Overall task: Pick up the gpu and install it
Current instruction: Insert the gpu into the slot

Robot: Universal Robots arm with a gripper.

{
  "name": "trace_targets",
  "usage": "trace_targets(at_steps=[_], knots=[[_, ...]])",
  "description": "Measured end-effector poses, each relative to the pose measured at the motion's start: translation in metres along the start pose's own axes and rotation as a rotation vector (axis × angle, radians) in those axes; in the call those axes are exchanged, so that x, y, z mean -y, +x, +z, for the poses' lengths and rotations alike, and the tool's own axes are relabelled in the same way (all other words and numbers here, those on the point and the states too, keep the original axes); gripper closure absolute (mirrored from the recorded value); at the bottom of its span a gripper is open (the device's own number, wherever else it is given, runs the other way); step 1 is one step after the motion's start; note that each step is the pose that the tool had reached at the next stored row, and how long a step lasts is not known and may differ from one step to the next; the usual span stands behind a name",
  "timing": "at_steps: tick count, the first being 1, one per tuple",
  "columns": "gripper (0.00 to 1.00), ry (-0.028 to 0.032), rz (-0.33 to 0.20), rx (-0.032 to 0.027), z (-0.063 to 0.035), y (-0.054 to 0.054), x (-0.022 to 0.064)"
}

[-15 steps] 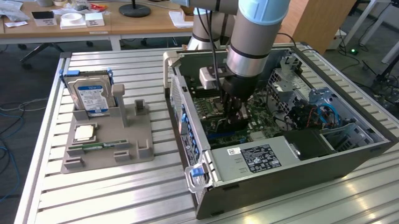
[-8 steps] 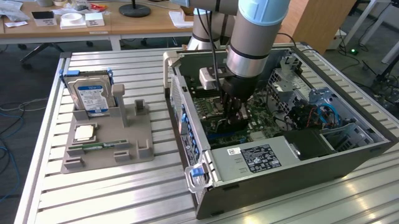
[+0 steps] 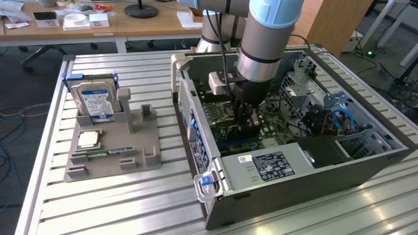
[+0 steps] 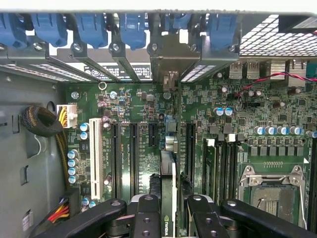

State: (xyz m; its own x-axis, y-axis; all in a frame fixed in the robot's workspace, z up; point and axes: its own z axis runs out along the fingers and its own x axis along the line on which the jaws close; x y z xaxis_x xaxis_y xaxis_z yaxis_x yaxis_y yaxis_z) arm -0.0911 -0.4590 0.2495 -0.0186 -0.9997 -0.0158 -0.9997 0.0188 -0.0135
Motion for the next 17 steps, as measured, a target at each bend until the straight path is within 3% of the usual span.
trace_targets(at_steps=[17], knots=[[0.75, 0.0002, 0.000, 0.0004, 0.0018, 0.0000, -0.0018]])
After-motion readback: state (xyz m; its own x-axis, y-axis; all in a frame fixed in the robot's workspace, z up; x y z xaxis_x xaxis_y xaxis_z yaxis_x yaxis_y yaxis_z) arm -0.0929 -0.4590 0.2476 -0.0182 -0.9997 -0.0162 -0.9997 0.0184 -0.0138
